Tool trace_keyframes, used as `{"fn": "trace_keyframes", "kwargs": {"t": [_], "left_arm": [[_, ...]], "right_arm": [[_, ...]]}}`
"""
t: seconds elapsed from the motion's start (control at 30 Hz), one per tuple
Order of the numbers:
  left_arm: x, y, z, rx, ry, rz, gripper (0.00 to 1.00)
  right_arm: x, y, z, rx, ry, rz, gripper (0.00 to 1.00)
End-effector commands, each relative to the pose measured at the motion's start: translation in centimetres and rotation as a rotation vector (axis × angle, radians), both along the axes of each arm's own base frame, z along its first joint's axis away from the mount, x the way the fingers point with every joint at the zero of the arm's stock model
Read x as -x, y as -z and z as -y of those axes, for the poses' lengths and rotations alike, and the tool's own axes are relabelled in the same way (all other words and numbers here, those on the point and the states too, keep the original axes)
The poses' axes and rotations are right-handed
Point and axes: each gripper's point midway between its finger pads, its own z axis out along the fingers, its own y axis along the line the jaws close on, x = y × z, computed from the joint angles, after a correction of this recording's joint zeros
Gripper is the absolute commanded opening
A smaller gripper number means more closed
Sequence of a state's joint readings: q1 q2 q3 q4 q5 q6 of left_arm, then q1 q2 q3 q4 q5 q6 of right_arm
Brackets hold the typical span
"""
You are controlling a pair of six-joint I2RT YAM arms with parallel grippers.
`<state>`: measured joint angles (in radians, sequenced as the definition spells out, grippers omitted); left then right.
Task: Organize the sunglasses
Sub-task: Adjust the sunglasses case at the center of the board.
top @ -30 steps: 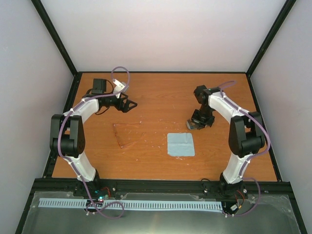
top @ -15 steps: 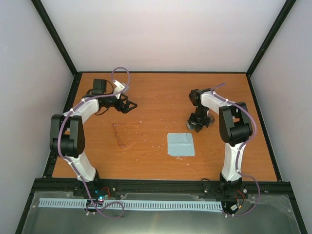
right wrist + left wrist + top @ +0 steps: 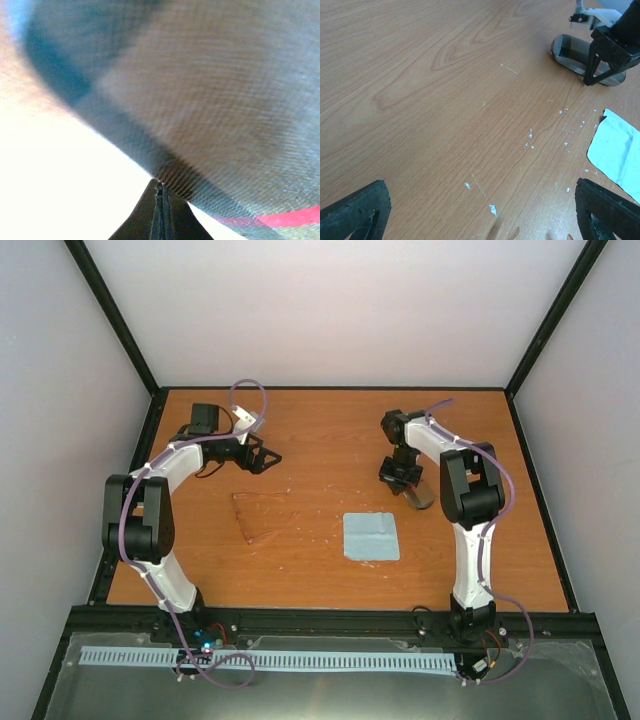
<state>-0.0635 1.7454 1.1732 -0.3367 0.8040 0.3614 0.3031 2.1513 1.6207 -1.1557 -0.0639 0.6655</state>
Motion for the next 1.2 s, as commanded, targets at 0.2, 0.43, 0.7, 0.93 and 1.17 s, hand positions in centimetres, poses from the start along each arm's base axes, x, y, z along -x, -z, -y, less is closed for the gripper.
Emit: {"fn": "trace_keyframes", "kwargs": {"t": [0.2,0.43,0.7,0.93,1.17], "left_arm": [[-0.2,-1.5,-0.2,0.005,-0.003,0.054,1.00],[-0.2,-1.4,0.0,0.018,0.000,0.053,0.99],[-0.2,-1.2,-0.4,0.022,-0.003,0.060,1.00],[-0.4,-0.9,-1.2,0.022,-0.018,0.058,0.99],[-0.6,-0.5,-1.9,0.023,-0.033,0.063,1.00]], "right_arm": [[-3.0,-6.6,-2.8,-0.127,-0.063,0.172,0.35],[-0.3,-8.2,1.5,0.059,-0.001,0.127,0.65],[1.2,-6.1,2.9,0.077,0.186,0.068,0.71],[-0.7,-5.2,3.1,-0.054,0.410,0.131,0.76],[-2.1,-4.7,2.7,-0.093,0.504,0.139,0.78]]}}
